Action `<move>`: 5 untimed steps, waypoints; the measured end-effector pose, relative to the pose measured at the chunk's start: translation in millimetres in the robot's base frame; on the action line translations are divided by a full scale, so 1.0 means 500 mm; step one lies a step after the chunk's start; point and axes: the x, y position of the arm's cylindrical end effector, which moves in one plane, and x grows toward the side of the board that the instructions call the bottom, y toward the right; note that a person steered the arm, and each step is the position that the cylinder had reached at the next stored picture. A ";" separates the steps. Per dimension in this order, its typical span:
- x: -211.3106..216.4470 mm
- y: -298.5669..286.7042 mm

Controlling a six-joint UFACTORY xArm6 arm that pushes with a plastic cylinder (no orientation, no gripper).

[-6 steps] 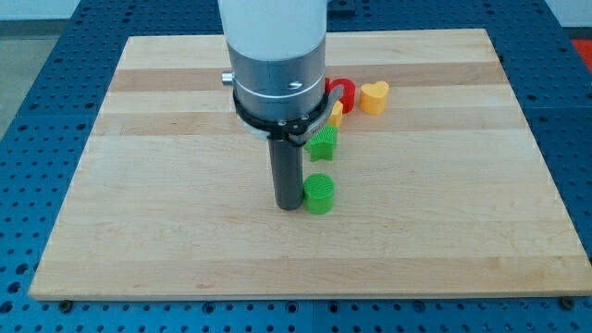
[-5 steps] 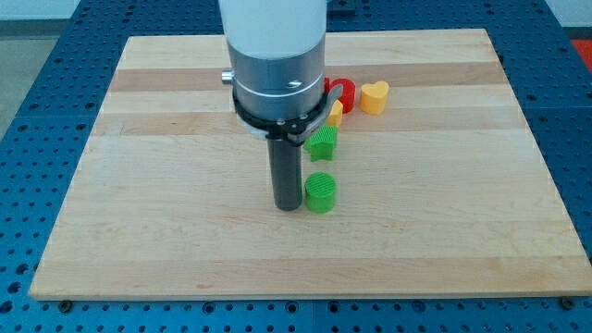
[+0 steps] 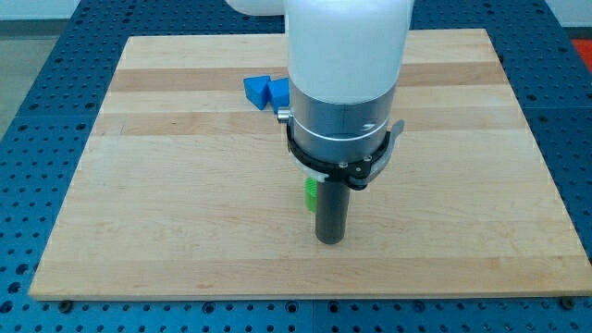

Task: Move the green circle closer to the green star

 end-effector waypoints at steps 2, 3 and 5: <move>-0.074 0.000; -0.097 0.000; -0.116 0.000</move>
